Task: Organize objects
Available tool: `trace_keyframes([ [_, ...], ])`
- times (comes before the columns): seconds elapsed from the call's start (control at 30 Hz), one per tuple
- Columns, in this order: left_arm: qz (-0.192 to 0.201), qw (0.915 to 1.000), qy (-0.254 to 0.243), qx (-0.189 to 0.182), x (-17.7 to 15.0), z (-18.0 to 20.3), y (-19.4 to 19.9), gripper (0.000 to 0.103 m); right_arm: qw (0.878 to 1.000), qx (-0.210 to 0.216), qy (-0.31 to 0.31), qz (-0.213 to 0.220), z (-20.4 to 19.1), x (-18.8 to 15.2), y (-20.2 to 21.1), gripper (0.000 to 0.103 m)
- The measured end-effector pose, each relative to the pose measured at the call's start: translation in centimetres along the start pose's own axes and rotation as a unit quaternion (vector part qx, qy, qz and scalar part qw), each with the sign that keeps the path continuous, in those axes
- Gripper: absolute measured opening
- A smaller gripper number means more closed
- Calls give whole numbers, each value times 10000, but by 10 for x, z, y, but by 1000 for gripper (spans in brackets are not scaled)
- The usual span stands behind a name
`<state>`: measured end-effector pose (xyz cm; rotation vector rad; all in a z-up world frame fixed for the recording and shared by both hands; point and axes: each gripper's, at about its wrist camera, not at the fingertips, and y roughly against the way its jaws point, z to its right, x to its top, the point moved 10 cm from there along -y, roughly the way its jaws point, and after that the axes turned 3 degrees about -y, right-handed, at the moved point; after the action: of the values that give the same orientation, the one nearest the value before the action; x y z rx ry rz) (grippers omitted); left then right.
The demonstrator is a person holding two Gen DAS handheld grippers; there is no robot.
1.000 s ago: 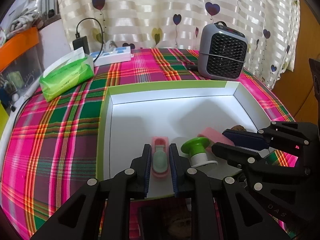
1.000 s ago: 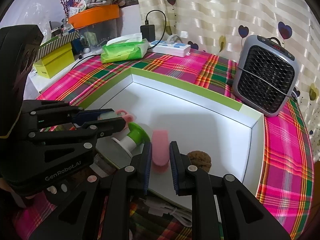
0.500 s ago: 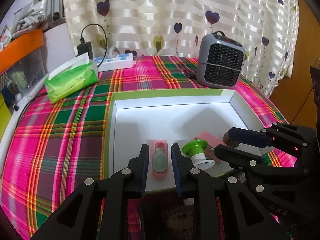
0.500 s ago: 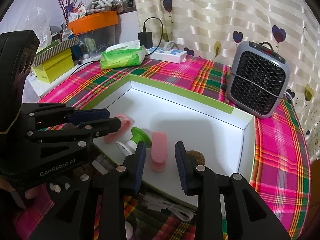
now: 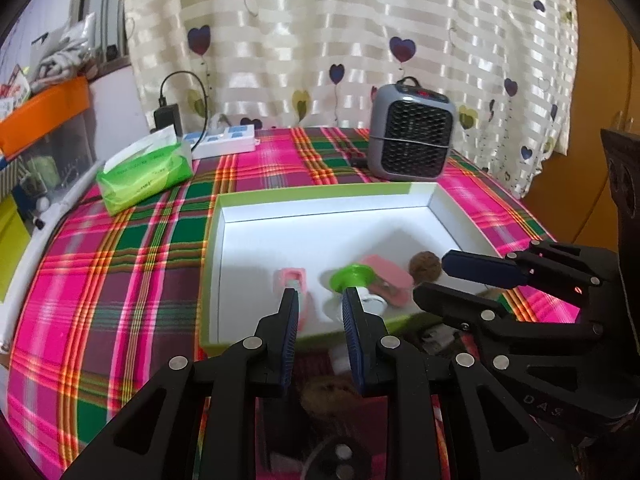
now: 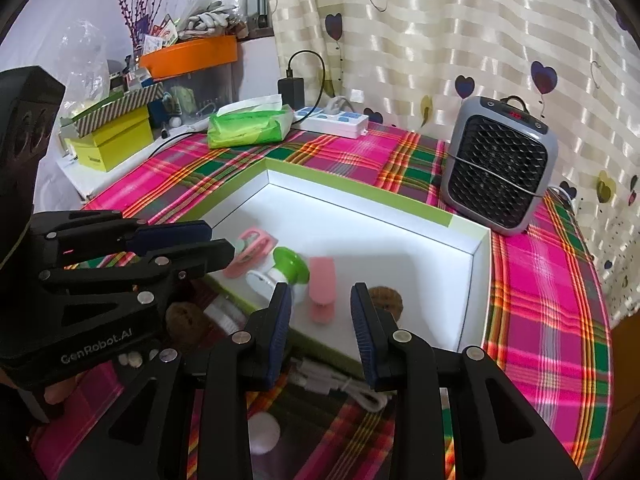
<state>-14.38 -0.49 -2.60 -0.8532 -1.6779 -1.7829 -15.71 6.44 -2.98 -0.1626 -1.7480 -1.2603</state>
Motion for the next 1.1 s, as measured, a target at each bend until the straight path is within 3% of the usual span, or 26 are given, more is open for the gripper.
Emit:
trace_keyframes([
  [1.1,111,9998,56,-167,-37,26,52,20,9997,160,82,141,-37,-30,50,33],
])
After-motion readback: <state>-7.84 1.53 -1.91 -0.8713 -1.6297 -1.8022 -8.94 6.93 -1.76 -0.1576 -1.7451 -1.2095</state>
